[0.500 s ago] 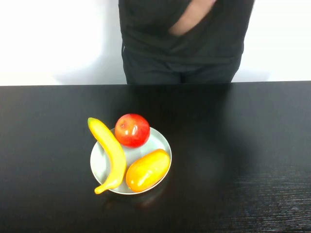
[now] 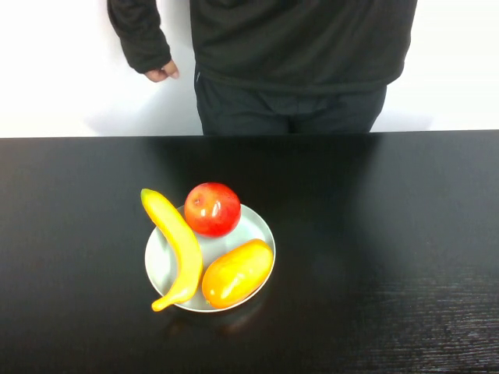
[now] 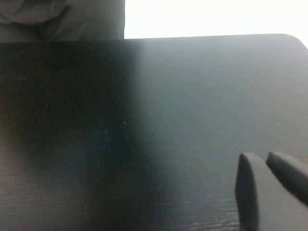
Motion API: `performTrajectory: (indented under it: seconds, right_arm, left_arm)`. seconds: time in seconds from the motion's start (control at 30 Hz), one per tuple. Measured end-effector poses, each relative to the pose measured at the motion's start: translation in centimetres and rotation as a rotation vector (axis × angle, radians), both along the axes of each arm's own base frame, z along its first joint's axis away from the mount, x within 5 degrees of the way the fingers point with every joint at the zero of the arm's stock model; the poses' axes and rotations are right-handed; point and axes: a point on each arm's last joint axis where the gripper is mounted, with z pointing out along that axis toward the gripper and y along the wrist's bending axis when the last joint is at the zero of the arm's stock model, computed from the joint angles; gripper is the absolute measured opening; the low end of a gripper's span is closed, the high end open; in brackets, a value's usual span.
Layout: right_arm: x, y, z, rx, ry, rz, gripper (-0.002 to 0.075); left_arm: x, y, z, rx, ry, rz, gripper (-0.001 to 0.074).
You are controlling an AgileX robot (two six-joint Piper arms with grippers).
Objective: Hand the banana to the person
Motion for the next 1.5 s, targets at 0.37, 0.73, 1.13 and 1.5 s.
performTrajectory:
  seconds: [0.37, 0.73, 1.13, 1.5]
  right_arm:
    - [0.0, 0.0, 0.0, 0.0, 0.0, 0.0, -0.0007]
    - [0.0, 0.0, 0.0, 0.0, 0.0, 0.0, -0.0007]
    - [0.0, 0.0, 0.0, 0.0, 0.0, 0.0, -0.0007]
    - [0.0, 0.0, 0.0, 0.0, 0.0, 0.0, -0.0007]
  left_arm:
    - [0.0, 0.0, 0.0, 0.0, 0.0, 0.0, -0.0004]
    - [0.0, 0.0, 0.0, 0.0, 0.0, 0.0, -0.0004]
    - [0.1, -0.2, 0.2, -0.109, -0.018, 0.005, -0.0004]
    - [0.4, -0.1, 3.0, -0.587, -0.275, 0.061, -0.0004]
